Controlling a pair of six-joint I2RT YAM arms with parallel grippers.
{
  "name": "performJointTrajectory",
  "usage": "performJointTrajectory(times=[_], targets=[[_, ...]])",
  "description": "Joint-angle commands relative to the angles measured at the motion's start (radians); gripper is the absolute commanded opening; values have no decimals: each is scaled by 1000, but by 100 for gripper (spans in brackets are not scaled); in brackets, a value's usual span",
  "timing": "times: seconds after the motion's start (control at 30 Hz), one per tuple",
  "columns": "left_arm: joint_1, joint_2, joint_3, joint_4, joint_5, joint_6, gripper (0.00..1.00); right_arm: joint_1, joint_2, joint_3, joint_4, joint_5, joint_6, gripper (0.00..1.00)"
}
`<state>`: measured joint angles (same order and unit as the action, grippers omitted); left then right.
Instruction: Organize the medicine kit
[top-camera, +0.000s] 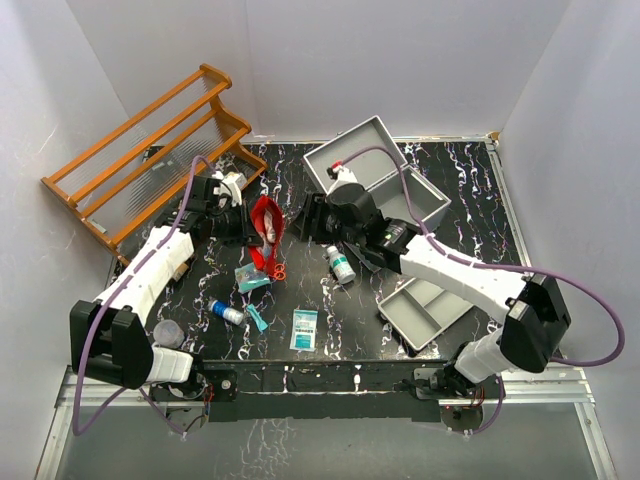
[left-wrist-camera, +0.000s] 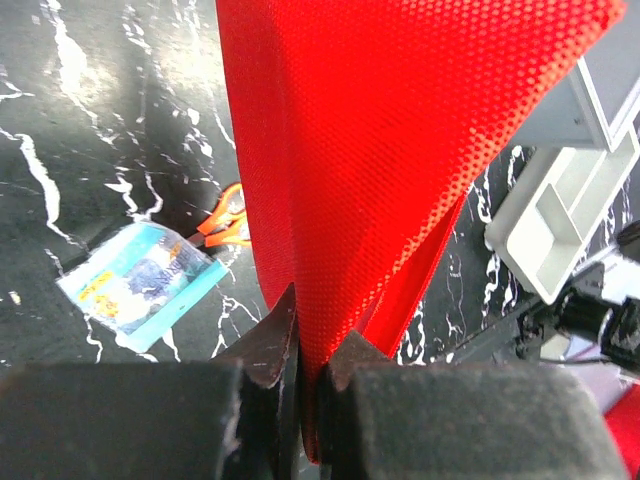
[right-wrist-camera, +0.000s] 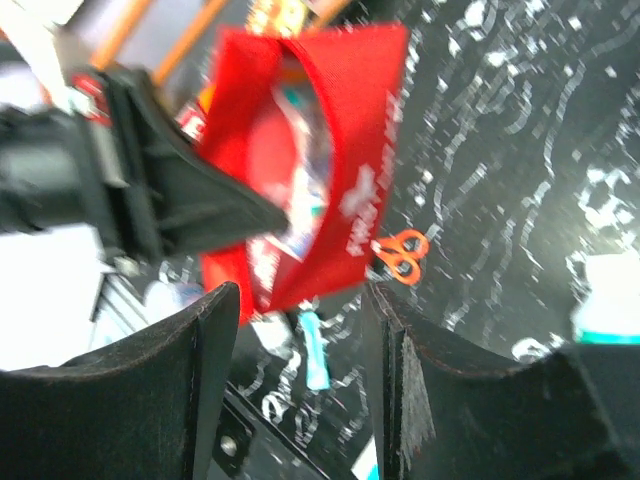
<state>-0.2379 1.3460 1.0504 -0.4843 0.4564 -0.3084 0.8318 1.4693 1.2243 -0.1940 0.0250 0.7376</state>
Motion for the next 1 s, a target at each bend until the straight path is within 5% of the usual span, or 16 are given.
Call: performJointTrajectory(times=[0.0,0.33,0.63,0.97], targets=[[-3,-33,69,-19,-136,-64,0,-5,-40,-81,-72,-23,-72,50],[-2,-106,164,-69,-333,-134,0,167,44,-156,-182,11,-33,51],[-2,-120,205,-98,-310,-144,0,230,149,-187,-248,-70,-87,41],[-2,-103,194,-81,-241,-136,0,231,264,-166,-284,-68,-114,18]])
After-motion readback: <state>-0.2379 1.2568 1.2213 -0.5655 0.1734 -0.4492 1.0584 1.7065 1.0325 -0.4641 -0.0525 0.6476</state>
